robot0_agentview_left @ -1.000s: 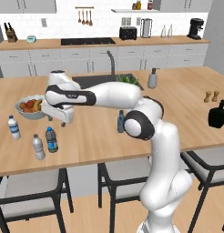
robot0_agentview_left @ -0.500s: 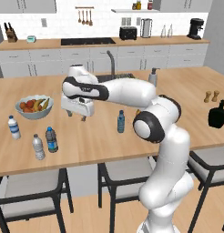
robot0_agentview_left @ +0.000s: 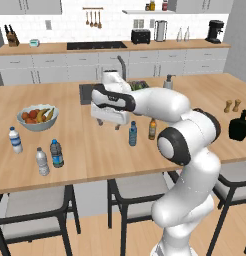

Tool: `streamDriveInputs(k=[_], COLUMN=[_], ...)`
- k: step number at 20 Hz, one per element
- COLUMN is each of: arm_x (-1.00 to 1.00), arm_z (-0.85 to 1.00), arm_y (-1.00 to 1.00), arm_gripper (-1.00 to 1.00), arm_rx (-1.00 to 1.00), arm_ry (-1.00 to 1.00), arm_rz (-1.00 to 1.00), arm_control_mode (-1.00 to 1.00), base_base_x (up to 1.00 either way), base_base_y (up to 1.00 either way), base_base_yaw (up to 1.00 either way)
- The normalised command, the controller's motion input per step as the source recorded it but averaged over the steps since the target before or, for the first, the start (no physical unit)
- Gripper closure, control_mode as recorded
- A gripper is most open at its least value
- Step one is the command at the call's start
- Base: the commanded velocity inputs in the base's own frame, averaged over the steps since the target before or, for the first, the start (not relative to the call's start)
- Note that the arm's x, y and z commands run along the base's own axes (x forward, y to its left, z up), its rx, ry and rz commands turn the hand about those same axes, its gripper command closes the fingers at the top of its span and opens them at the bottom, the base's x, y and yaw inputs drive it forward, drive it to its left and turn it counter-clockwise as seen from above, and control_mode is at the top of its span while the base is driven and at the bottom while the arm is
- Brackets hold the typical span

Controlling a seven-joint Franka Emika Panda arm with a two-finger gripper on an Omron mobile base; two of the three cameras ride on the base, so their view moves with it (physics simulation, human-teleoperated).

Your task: Move the plastic bottles in the middle to the plastics group, and the glass bottles in the middle to the glass group.

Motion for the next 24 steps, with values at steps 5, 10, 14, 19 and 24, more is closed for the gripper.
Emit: streamDriveInputs(k=[5, 10, 14, 19, 24], arm_x=[0.24, 0.48, 0.54, 0.28, 0.09], arm_z=[-0.01, -0.03, -0.04, -0.3, -0.3], arm_y=[-0.85, -0.65, -0.44, -0.33, -0.09], arm_gripper=[-1.0, -1.0, -1.0, -1.0, -1.0], arm_rx=[0.01, 0.04, 0.0, 0.0, 0.0], arm_ry=[-0.02, 0.0, -0.02, -0.23, -0.29], arm_rz=[0.14, 0.17, 0.15, 0.15, 0.06], arm_control_mode=[-1.0, -1.0, -1.0, -1.0, -1.0], base_base_x=[0.0, 0.0, 0.0, 0.0, 0.0], base_base_y=[0.0, 0.0, 0.0, 0.0, 0.0], base_base_yaw=[0.0, 0.0, 0.0, 0.0, 0.0])
